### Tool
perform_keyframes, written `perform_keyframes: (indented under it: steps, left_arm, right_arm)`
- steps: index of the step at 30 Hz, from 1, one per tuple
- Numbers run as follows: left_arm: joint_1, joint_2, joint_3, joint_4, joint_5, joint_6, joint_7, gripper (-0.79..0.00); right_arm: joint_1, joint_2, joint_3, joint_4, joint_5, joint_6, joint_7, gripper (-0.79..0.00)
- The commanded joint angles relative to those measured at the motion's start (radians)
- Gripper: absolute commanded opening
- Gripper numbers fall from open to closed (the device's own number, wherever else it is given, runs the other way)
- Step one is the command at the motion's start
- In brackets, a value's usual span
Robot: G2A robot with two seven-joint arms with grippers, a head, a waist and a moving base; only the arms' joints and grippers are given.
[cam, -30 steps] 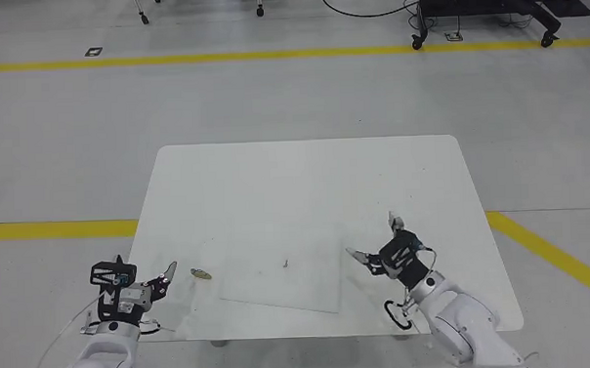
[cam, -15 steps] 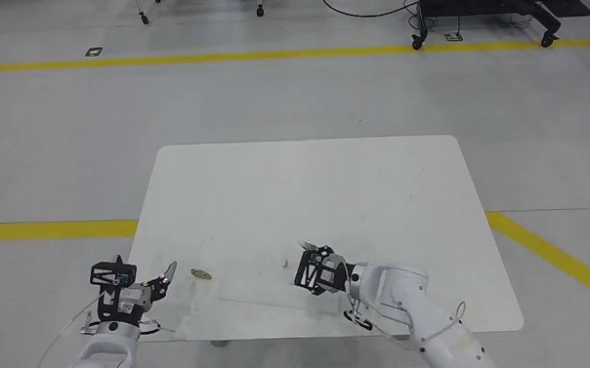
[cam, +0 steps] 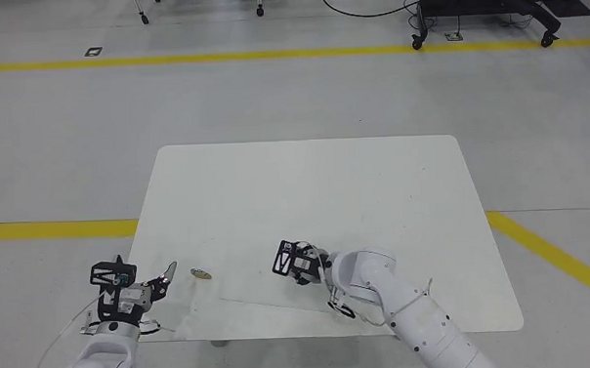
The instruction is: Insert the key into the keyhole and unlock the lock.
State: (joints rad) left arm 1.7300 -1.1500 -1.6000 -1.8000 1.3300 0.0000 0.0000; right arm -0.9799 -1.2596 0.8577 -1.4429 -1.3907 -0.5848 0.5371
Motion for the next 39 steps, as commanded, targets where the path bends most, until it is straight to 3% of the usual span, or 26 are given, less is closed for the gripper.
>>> perform_keyframes:
  steps: [1, 5, 6, 9, 16, 27, 33, 39]
  left_arm:
    - [0.0, 0.0, 0.0, 0.0, 0.0, 0.0, 0.0, 0.0]
    - [0.0, 0.0, 0.0, 0.0, 0.0, 0.0, 0.0, 0.0]
    - [0.0, 0.0, 0.0, 0.0, 0.0, 0.0, 0.0, 0.0]
    - [0.0, 0.0, 0.0, 0.0, 0.0, 0.0, 0.0, 0.0]
    - [0.0, 0.0, 0.0, 0.0, 0.0, 0.0, 0.0, 0.0]
    - [0.0, 0.0, 0.0, 0.0, 0.0, 0.0, 0.0, 0.0]
    - [0.0, 0.0, 0.0, 0.0, 0.0, 0.0, 0.0, 0.0]
    - [0.0, 0.0, 0.0, 0.0, 0.0, 0.0, 0.0, 0.0]
  right_arm:
    - [0.011, -0.003, -0.008, 0.014, 0.012, -0.013, 0.011, -0.493]
    - [0.029, -0.011, -0.021, 0.04, 0.029, -0.013, 0.03, -0.536]
    - [0.033, -0.013, -0.024, 0.046, 0.031, -0.009, 0.034, -0.573]
    - [0.041, -0.018, -0.031, 0.056, 0.038, 0.0, 0.038, -0.785]
    - [0.011, -0.003, 0.017, -0.002, 0.041, -0.012, 0.028, -0.785]
    - [-0.168, 0.061, 0.231, -0.218, 0.041, -0.091, -0.111, -0.785]
    - [-0.16, 0.058, 0.263, -0.119, 0.215, -0.162, -0.36, -0.785]
    - [-0.107, 0.04, 0.241, 0.031, 0.443, -0.267, -0.525, -0.785]
